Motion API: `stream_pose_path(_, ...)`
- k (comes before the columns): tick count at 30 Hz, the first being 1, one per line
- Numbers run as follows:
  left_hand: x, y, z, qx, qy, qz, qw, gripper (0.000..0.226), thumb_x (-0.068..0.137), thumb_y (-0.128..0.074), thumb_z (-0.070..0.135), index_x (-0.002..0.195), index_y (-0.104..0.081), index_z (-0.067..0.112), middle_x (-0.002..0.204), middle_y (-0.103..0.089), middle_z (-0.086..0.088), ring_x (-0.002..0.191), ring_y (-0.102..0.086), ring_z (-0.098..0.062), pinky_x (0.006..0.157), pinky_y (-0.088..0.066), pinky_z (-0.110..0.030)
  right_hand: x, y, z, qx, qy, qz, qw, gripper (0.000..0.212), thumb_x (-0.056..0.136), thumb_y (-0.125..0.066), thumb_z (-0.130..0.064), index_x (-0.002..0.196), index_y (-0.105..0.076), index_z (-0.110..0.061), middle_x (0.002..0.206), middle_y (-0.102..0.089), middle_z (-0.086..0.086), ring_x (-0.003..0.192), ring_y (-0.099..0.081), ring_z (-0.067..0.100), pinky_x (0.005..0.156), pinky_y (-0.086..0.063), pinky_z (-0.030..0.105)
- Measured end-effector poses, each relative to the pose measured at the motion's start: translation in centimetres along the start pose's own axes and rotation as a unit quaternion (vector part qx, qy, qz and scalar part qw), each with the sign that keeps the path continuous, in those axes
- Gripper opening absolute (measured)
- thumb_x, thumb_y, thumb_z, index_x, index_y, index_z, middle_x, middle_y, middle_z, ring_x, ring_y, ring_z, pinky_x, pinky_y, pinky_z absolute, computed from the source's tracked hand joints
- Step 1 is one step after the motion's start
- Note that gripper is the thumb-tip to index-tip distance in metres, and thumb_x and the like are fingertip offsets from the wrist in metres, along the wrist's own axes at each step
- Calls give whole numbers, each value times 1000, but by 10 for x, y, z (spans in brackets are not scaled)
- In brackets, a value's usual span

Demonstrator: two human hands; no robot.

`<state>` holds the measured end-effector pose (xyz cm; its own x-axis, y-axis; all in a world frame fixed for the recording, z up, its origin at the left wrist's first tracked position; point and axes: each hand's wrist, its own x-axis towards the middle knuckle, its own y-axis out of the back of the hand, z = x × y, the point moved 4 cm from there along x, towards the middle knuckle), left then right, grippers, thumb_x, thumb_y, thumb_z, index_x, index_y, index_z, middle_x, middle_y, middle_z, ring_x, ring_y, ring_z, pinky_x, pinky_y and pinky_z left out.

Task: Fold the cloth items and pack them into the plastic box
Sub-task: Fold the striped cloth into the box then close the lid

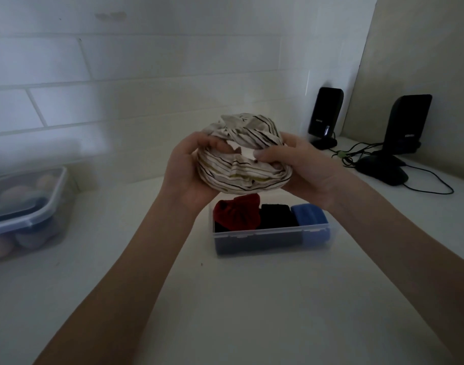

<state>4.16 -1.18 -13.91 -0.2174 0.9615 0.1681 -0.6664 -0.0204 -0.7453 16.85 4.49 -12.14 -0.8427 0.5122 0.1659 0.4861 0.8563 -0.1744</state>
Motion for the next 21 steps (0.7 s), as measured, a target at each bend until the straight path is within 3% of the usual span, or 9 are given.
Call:
stream_pose_path(2, -1, 1, -1, -9, 9, -1, 1000, 9, 70, -46, 8, 70, -55, 6, 57, -52, -2, 54, -53, -12, 64, -52, -24, 5, 8, 3, -8, 16, 71, 997, 17, 82, -55, 4, 81, -63, -11, 62, -60, 1, 57, -57, 14, 57, -51, 27)
stream_pose_path(3, -1, 2, -1, -4, 12, -8, 1000, 11, 68, -49, 9, 76, -56, 6, 58, -52, 1, 52, -51, -9, 62, -48, -21, 7, 15, 4, -9, 18, 115, 993, 17, 81, -56, 2, 74, -61, -12, 56, -55, -1, 54, -52, 14, 58, -47, 28)
stream_pose_path(6, -3, -6, -5, 57, 40, -67, 995, 49, 66, -61, 5, 114, -54, 12, 79, -61, -2, 68, -56, -8, 74, -43, -22, 8, 35, 4, 15, -7, 221, 975, 9, 73, -61, -5, 71, -57, -13, 56, -50, -1, 59, -48, 16, 65, -42, 30)
stream_pose_path(8, -2, -10, -9, 119, 33, -94, 988, 66, 67, -61, -4, 128, -51, 20, 89, -65, -4, 75, -64, -9, 70, -53, -24, 7, 43, 4, 45, -36, 252, 966, 11, 73, -59, -5, 70, -53, -13, 62, -46, 2, 55, -42, 13, 50, -38, 22)
stream_pose_path(10, -3, -13, -10, 226, 3, -101, 969, 73, 70, -58, -9, 133, -48, 26, 102, -64, -6, 87, -67, -13, 72, -57, -27, 5, 46, 3, 31, -63, 255, 964, 14, 77, -55, -3, 69, -49, -13, 64, -42, 2, 52, -34, 10, 37, -24, 16)
stream_pose_path(12, -6, -15, -9, 303, -16, -120, 945, 74, 68, -60, -12, 129, -52, 29, 113, -61, -7, 96, -63, -20, 78, -56, -30, 2, 48, 1, -35, -69, 248, 966, 15, 79, -52, -3, 73, -47, -15, 62, -41, 2, 51, -32, 10, 38, -17, 16)
stream_pose_path(17, -7, -13, -10, 424, -29, -90, 901, 44, 67, -61, -12, 86, -71, 26, 96, -69, 1, 87, -67, -17, 71, -55, -27, -14, 54, -5, -213, -58, 238, 946, 16, 81, -51, -6, 78, -48, -22, 60, -44, 1, 45, -36, 11, 40, -20, 18)
stream_pose_path(19, -7, -12, -11, 492, -27, -86, 866, 42, 71, -64, -14, 83, -74, 25, 94, -72, 5, 90, -70, -17, 74, -57, -29, -20, 54, -2, -267, -62, 223, 936, 18, 81, -51, -6, 72, -49, -21, 59, -41, 3, 47, -35, 13, 44, -21, 21)
stream_pose_path(21, -9, -12, -15, 549, -11, -82, 832, 39, 73, -69, -9, 90, -76, 26, 104, -69, 5, 96, -69, -17, 81, -57, -31, -27, 56, 1, -327, -64, 222, 917, 14, 81, -53, -6, 73, -51, -17, 57, -43, 3, 48, -37, 13, 45, -23, 21)
